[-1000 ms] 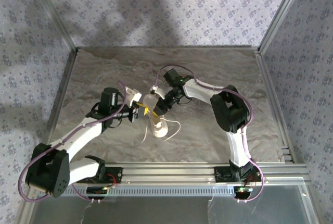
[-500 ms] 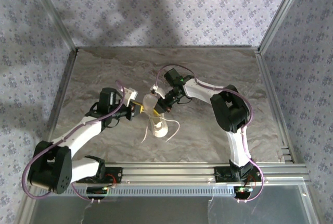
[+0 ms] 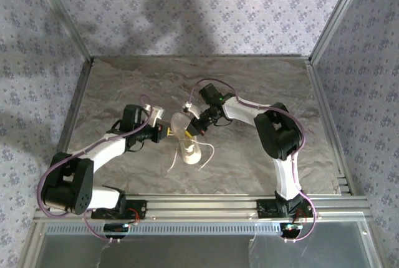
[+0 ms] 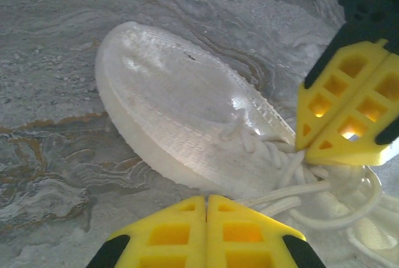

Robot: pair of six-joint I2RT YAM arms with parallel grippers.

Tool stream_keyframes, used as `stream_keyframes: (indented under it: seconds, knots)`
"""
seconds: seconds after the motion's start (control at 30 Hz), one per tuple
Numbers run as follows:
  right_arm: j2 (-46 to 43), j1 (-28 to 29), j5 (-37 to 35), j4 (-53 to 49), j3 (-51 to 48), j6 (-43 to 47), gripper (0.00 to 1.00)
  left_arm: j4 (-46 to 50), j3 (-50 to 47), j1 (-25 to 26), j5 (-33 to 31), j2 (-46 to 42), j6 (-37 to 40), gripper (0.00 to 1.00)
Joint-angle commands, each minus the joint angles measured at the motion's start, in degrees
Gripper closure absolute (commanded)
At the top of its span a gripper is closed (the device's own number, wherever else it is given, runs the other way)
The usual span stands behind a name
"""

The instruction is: Tie the shoes

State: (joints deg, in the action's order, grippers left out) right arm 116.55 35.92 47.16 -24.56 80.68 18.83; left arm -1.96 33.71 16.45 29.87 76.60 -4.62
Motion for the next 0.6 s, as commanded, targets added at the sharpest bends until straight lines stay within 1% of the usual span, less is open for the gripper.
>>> stream_keyframes:
  seconds: [0.0, 0.03, 0.07, 0.17, 0.27, 0.43, 0.5, 0.57]
  knots:
    - [-2.1, -0.9, -1.8, 0.8, -0.6, -0.9, 0.97, -1.6, 2.4, -0.7, -0.6, 1.4, -0.8, 1.00]
    - [-2.1, -0.9, -1.8, 0.7, -0.5, -0.9, 0.98, -1.6, 2.7, -0.7, -0.5, 1.9, -0.7, 1.00]
    - [-2.1, -0.9, -1.8, 0.6, -0.5, -0.9, 0.98, -1.6, 3.1, -0.7, -0.2, 2.4, -0.5, 0.98]
    - [-2.0, -0.9, -1.5, 0.6, -0.2, -1.1, 0.98, -1.5, 4.0, -0.7, 2.3, 3.3, 0.8, 0.84]
    - [-1.6, -0.8, -1.4, -0.1, 0.3, -1.1, 0.98, -1.1, 5.0, -0.8, 3.2, 3.9, 1.5, 0.75]
    - [-1.2, -0.9, -1.0, -1.0, 0.9, -0.7, 0.98, 0.7, 7.6, -1.5, 5.0, 3.9, 3.3, 0.66]
    - [-1.1, -0.9, -0.8, -1.6, 1.1, -0.6, 0.98, 3.1, 9.2, -2.0, 5.3, 3.6, 5.5, 0.64]
    - [-0.8, -1.0, -0.7, -2.1, 1.4, -0.4, 0.98, 6.8, 11.4, -2.4, 5.8, 2.9, 10.4, 0.63]
